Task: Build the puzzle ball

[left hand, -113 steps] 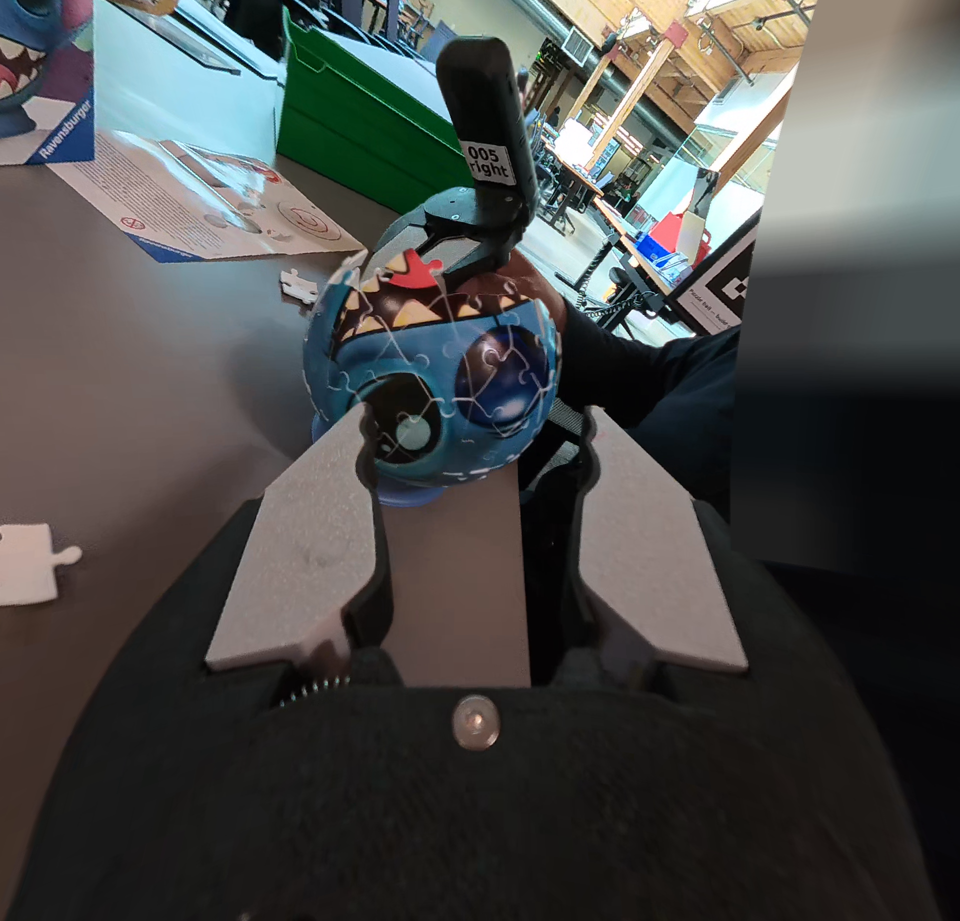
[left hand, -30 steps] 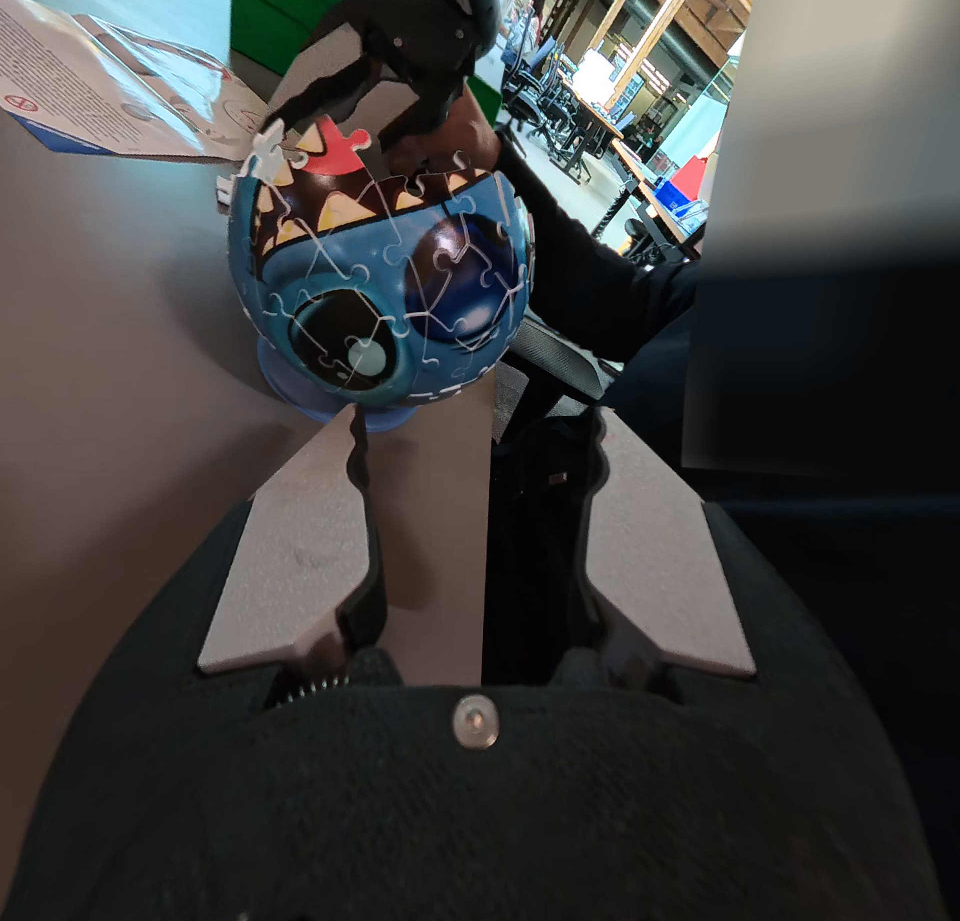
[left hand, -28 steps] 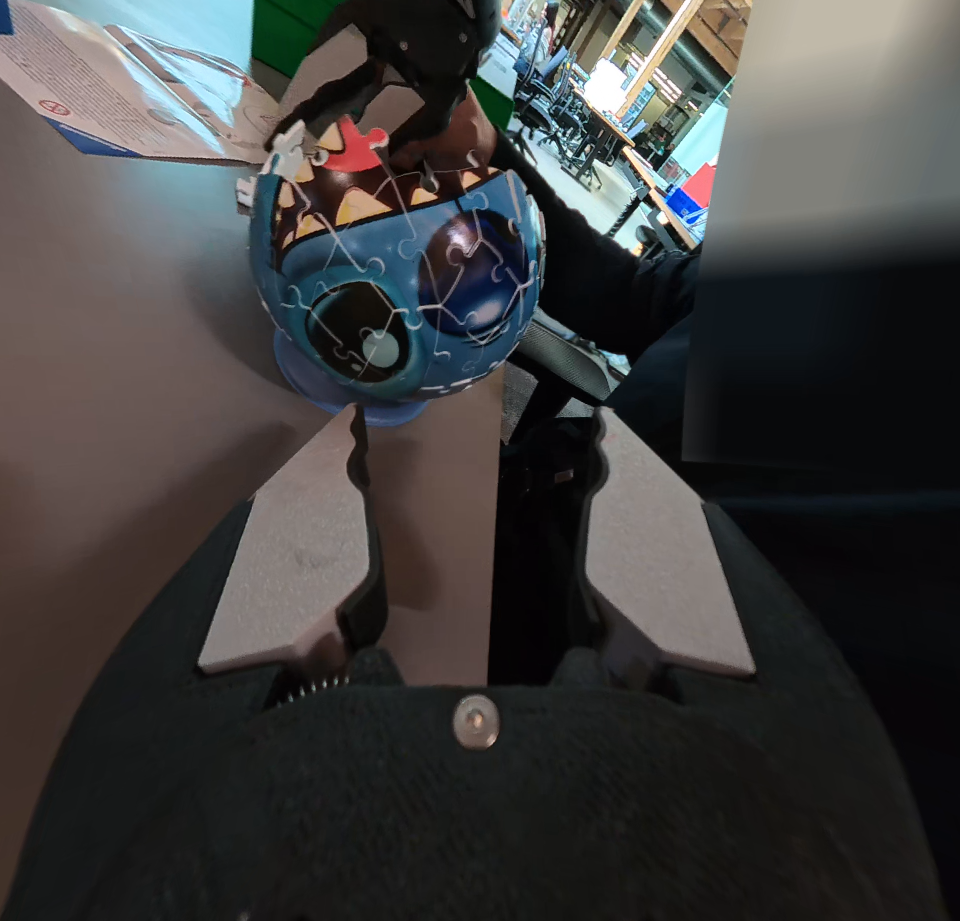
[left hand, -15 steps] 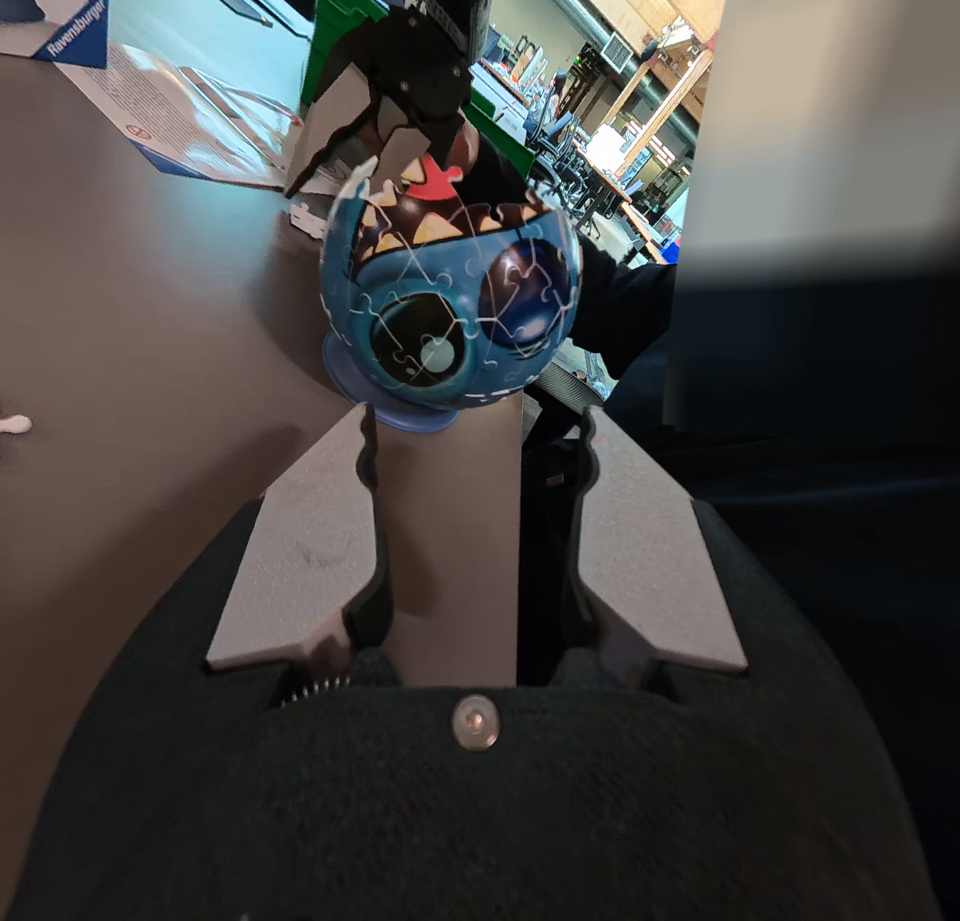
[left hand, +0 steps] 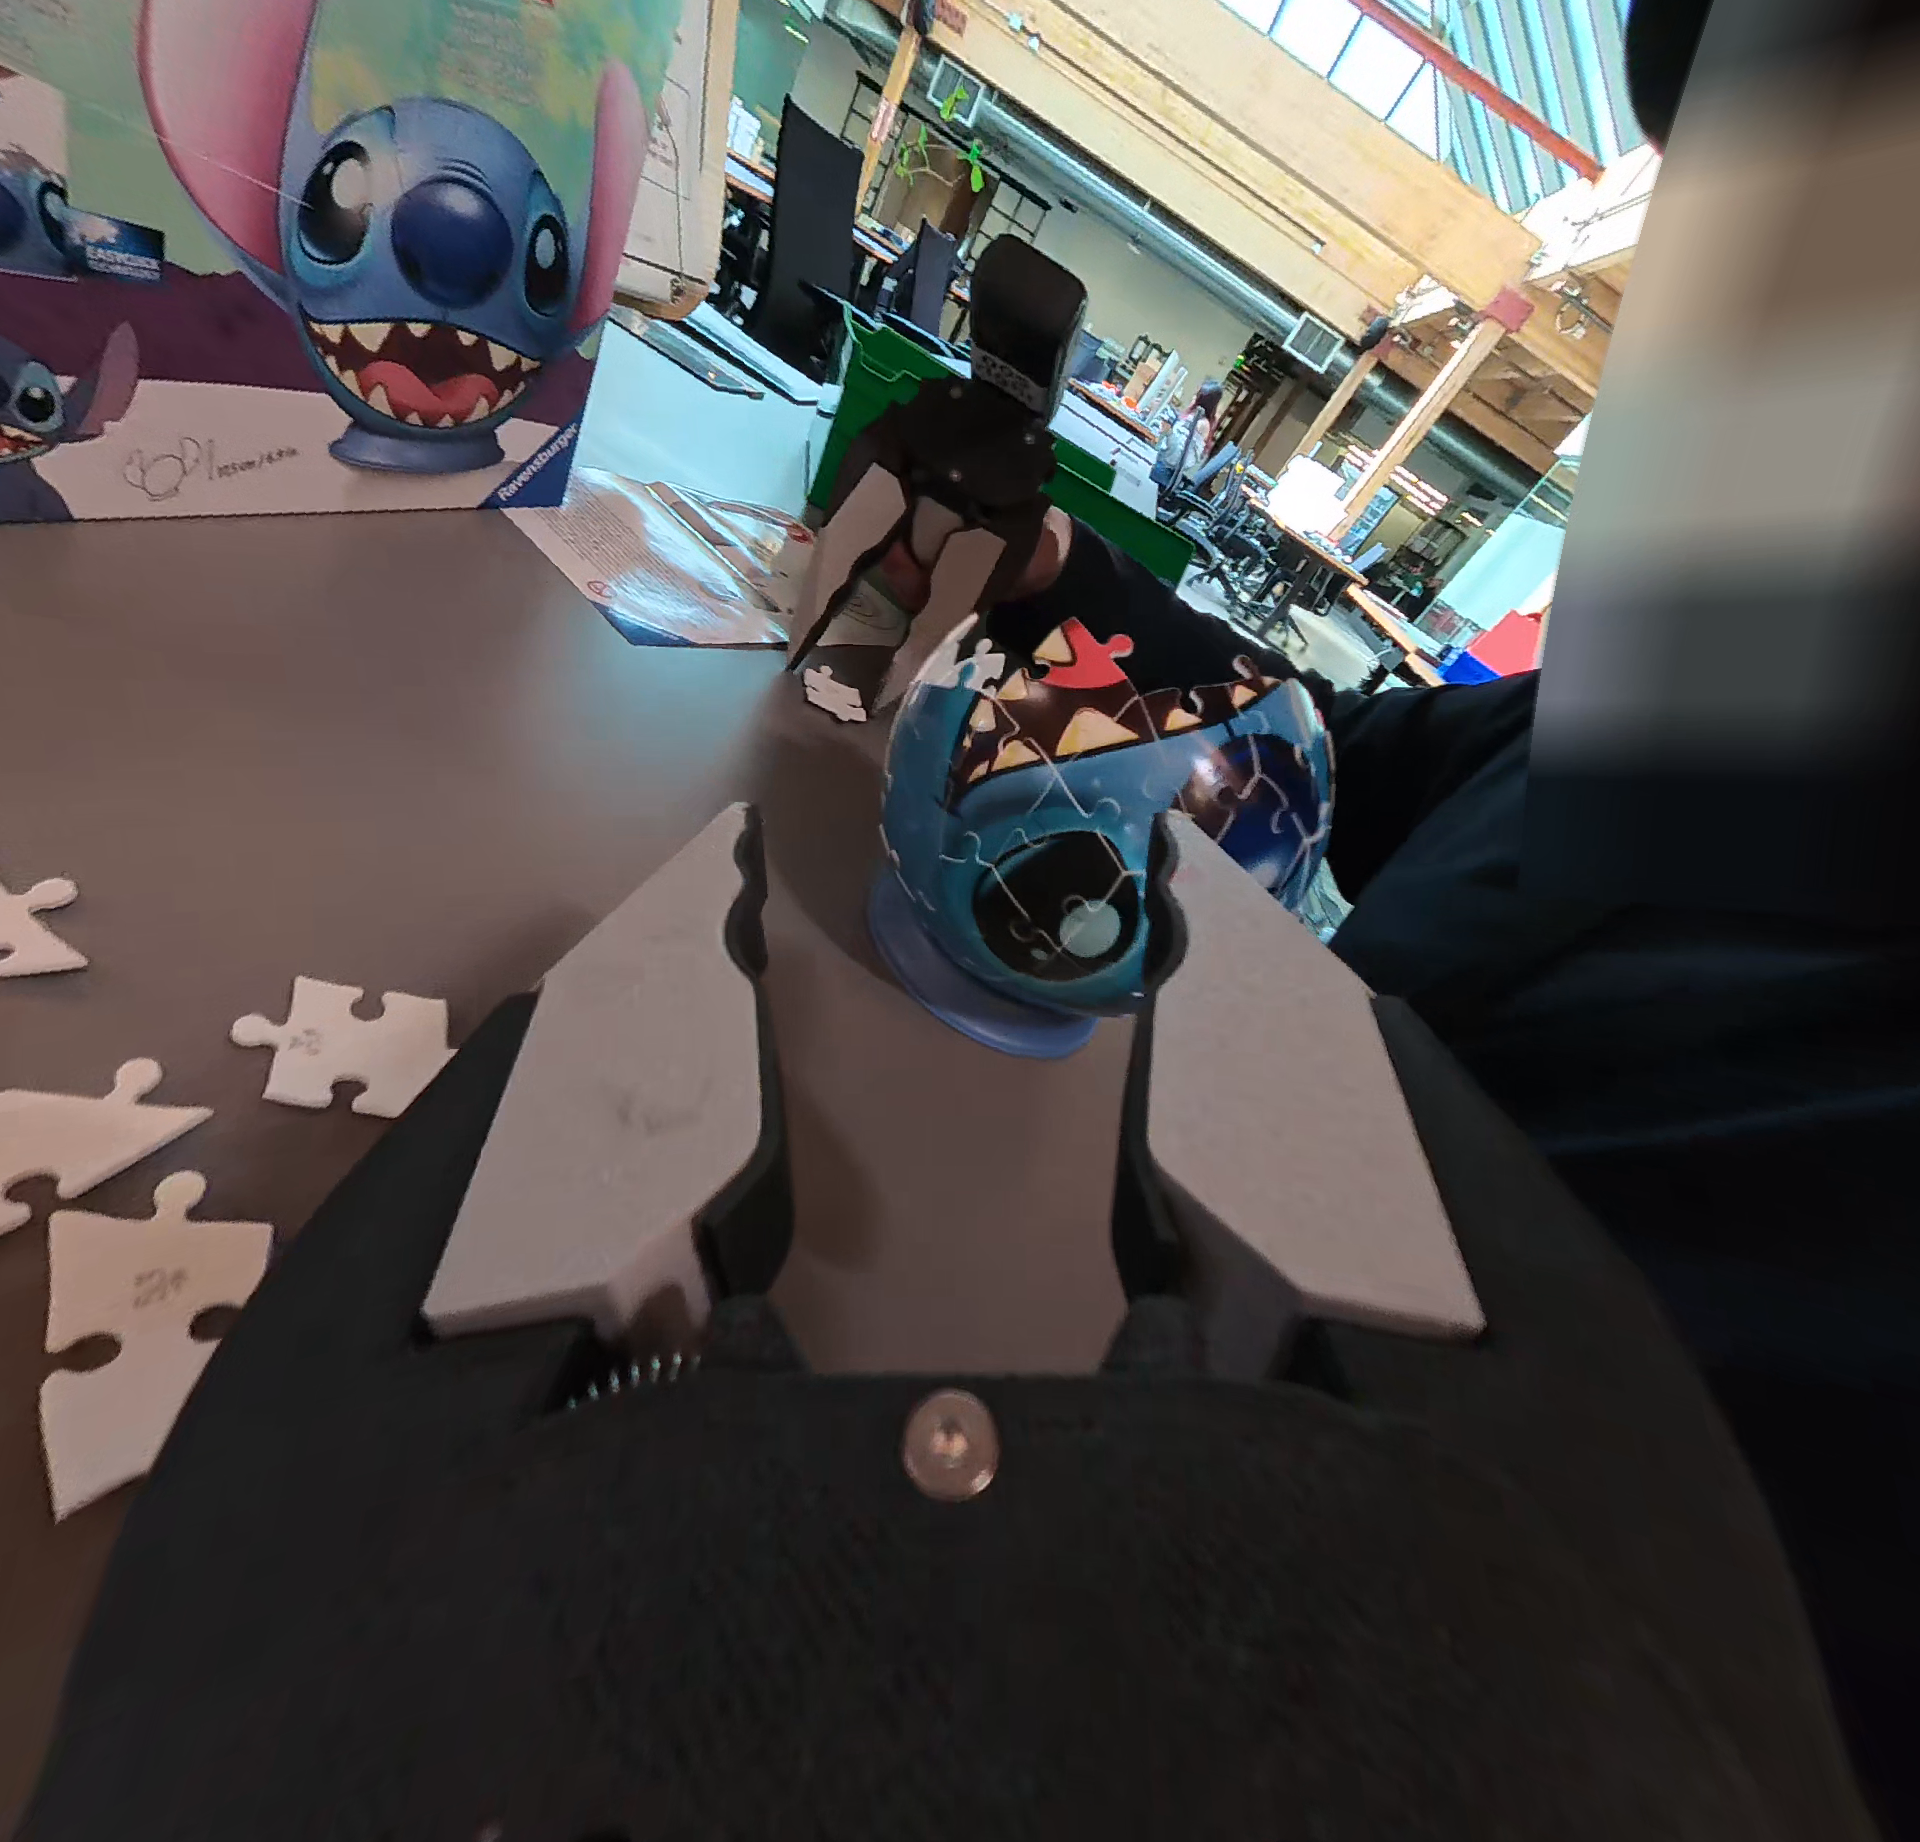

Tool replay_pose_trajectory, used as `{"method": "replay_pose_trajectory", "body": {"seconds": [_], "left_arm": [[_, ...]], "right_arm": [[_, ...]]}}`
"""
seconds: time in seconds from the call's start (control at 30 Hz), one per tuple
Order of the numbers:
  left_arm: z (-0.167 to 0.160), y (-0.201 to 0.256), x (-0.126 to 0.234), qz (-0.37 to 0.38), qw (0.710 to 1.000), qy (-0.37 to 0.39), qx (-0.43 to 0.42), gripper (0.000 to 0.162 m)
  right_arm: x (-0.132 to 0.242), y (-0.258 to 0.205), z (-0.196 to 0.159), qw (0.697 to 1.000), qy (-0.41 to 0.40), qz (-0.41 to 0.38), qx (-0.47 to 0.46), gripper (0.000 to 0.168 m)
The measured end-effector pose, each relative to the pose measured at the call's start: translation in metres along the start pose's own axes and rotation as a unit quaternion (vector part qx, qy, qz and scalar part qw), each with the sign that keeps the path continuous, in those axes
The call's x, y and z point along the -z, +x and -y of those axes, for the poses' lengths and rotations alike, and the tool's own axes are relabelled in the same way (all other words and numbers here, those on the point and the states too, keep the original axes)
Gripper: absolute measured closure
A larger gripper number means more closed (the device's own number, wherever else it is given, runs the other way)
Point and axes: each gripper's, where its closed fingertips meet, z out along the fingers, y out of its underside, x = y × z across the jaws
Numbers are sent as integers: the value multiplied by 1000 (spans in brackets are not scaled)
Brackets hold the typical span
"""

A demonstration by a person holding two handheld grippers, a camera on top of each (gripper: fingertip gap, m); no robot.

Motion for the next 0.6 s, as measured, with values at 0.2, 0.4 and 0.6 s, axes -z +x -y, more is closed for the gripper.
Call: {"method": "replay_pose_trajectory", "body": {"seconds": [0.2, 0.4, 0.6], "left_arm": [[-6, -2, -8, 2, 1000, -25, 4, 91], [-2, -2, -4, -1, 1000, -6, 10, 93], [1, -2, -2, -3, 1000, 3, 14, 96]], "right_arm": [[-1, -3, 1, 1000, 0, -2, 12, 143], [1, -11, 9, 999, 2, -20, 25, 144], [18, -17, 38, 996, 39, -60, 56, 168]]}}
